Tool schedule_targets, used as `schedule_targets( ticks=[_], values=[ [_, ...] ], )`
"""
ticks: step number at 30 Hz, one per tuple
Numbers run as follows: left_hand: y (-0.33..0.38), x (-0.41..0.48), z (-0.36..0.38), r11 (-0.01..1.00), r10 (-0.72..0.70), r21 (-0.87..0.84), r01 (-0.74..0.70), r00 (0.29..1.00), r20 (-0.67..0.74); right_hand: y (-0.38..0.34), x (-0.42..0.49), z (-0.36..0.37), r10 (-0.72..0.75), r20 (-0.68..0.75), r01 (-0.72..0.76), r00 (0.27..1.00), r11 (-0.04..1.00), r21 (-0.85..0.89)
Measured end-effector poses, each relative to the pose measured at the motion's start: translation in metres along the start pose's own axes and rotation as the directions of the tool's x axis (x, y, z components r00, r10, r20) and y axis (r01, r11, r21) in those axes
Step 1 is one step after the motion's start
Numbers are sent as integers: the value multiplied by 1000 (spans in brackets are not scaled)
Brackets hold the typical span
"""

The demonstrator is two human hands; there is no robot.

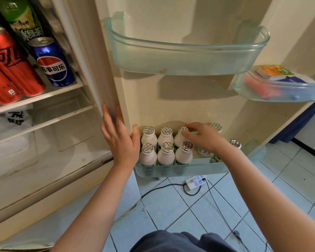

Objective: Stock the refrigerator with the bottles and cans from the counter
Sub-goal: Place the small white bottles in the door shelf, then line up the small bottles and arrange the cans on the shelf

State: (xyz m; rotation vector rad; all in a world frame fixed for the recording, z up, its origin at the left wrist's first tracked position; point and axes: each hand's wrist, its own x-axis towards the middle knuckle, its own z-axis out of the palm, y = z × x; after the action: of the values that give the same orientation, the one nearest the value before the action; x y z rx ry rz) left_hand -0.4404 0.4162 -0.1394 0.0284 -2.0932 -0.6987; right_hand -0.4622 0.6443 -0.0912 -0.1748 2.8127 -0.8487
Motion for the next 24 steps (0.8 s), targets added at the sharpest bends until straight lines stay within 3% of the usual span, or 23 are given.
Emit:
schedule_targets(
  ticks=[5,8,13,24],
  values=[
    [7,-2,-2,999,-39,-18,39,999,-3,4,-20,-7,-44,-75,47,996,998,38],
    [10,-2,-5,998,-60,-18,60,998,10,9,-33,-15,-78,-205,92,976,994,57],
    [18,-5,-6,994,-113,-6,113,993,20,29,-48,-23,-75,-470,94,879,995,18],
    [24,-8,-3,985,-172,-28,172,985,6,68,-64,-12,0,-528,6,849,1000,10]
  ],
)
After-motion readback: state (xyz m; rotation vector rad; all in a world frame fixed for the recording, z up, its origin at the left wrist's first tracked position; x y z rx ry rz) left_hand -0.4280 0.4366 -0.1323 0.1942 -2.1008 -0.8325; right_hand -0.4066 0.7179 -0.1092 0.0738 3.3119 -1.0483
